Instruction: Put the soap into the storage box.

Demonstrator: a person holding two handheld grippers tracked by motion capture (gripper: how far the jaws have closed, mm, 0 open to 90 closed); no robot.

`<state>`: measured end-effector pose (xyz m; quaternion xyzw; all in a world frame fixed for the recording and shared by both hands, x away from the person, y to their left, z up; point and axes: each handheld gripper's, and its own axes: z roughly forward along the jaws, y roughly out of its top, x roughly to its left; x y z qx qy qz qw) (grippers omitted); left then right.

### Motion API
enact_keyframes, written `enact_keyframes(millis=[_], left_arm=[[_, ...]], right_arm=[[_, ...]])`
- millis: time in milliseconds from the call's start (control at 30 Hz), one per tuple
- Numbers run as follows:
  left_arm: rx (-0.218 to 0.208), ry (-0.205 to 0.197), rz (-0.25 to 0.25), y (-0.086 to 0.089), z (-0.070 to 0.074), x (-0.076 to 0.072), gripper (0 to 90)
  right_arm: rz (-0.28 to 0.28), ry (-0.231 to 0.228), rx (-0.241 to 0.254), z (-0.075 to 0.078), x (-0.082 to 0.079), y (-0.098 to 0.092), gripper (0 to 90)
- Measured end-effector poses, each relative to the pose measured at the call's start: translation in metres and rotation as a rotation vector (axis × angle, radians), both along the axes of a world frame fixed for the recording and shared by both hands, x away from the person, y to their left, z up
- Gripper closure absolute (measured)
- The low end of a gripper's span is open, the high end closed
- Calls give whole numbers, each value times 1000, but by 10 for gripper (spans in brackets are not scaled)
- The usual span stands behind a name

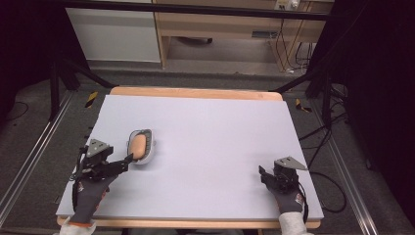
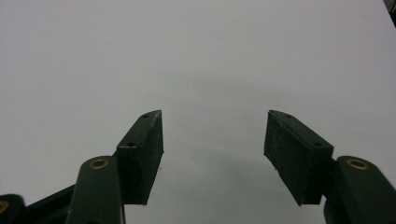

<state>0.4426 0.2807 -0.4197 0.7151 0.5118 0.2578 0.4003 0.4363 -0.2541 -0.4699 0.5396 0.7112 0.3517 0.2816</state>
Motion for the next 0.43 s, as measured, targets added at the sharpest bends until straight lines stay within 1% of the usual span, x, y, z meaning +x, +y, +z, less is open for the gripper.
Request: enact_keyframes(millis=[67,167,233,267,300,333,367,400,433], left_arm=[[11,-9,-2,4,-2,-5,197],[10,-4,7,7,-6,-7,181],[21,12,12,11,-13,-8,179],[35,16,13,12,-16,-8,180],[35,19,19,13,-18,-8,179],[45,29,25,16,-23,-8,180],[45,29,25,16,-23,-8,181],[49,32,35,18,-27,-8,183],[49,32,35,18,-27,-8,185]], right_arm=[[-3,3,-2,0,-1,0,363],[-6,5,-5,-1,-2,-1,356],[-9,6,-8,-1,-3,-2,350],[-12,7,-8,-1,-4,-3,342],[-17,9,-6,-1,-4,-4,338],[-15,9,-8,-1,-4,-5,335],[-15,9,-8,-1,-4,-5,335],[-18,10,-2,-2,-4,-6,334],[-18,10,-2,-2,-4,-6,334]])
